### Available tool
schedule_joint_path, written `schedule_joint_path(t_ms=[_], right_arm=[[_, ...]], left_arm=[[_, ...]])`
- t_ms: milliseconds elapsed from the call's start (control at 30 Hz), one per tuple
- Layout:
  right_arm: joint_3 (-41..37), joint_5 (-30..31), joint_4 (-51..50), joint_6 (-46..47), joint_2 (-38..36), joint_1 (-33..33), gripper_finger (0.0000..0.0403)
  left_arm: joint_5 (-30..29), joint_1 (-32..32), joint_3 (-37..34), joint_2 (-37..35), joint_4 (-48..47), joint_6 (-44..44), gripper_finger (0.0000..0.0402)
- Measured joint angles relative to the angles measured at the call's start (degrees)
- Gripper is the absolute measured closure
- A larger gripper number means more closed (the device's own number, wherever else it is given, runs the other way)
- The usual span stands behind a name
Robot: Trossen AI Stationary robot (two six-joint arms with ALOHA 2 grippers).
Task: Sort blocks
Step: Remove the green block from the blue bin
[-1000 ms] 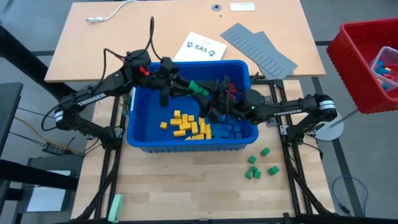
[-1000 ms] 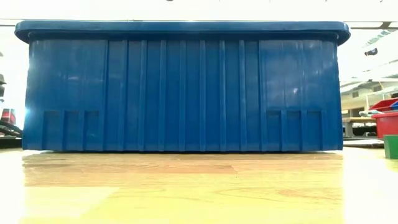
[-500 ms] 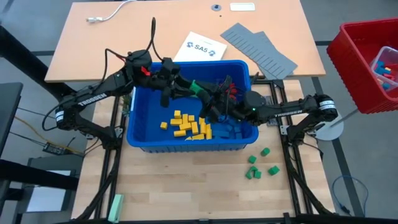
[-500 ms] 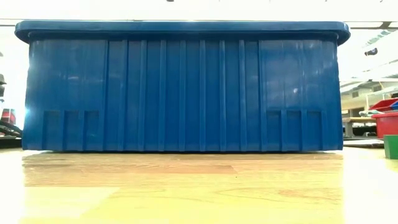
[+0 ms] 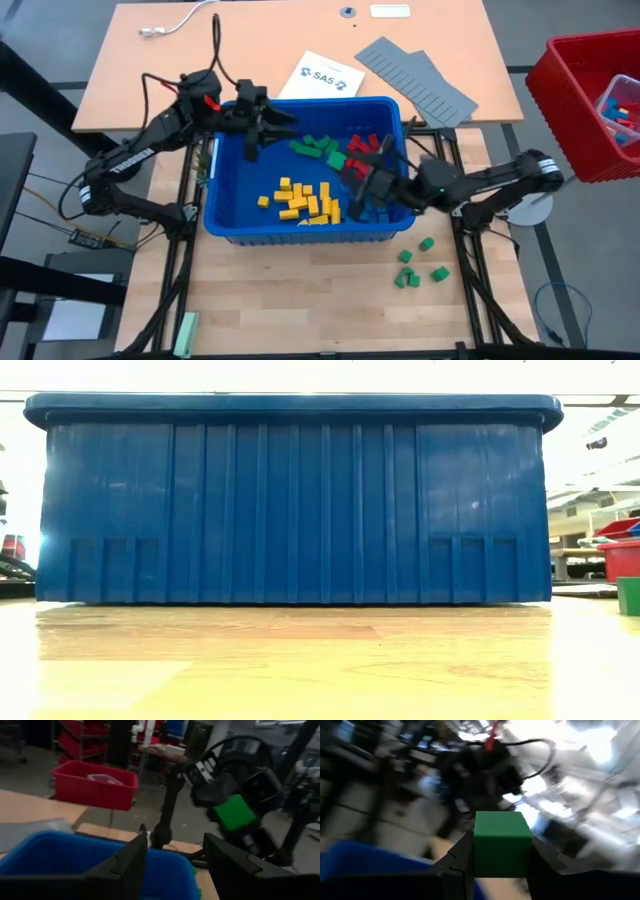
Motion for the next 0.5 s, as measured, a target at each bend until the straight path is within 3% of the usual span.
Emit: schedule_joint_path(t_ms=[133,267,400,500], right_arm=[[0.0,-4.5,-16.6,17.2,-4.4,2.8,0.0288],[0.0,-14.2,-31.0,35.4,-7.1,5.4,0.0288],[0.0,-22.8,-41.3,51.9,-7.5,8.6,0.0288],[0.0,-26.0,-49.3,62.6,-6.4,11.2,0.0288]], left_arm=[[-2.3,0.2,0.0,-0.3,-4.1,2.6,0.0199],[-3.9,0.1,0.0,-0.3,-8.3,4.7,0.0198],[-5.6,0.1,0.0,-0.1,-10.8,5.6,0.0198],[-5.7,0.1,0.0,-0.1,-10.9,5.6,0.0198]])
